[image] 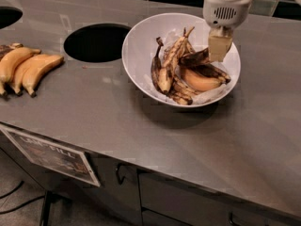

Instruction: Pick banana from white bowl

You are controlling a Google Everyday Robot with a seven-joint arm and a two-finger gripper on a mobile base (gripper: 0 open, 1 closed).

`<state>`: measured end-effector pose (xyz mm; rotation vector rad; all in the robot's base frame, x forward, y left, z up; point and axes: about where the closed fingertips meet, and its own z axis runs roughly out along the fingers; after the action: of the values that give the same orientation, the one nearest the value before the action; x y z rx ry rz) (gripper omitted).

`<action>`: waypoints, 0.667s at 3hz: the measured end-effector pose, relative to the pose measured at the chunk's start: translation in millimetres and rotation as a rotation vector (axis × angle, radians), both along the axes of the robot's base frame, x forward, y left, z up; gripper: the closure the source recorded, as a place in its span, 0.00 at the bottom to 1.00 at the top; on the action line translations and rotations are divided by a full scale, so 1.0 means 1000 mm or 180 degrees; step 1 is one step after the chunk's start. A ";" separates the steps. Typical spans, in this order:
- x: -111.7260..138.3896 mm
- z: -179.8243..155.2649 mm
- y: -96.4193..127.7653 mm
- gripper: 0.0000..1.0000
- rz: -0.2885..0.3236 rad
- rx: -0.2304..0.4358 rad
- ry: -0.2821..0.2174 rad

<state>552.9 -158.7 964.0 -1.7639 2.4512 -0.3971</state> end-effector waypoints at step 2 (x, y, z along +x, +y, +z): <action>0.001 0.052 0.004 1.00 0.0007 -0.0075 -0.0393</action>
Offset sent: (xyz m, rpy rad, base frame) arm -0.0580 -0.0203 0.0777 -0.1302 0.0068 -0.0633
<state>553.7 -155.2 1016.2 -1.6963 2.3691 -0.5202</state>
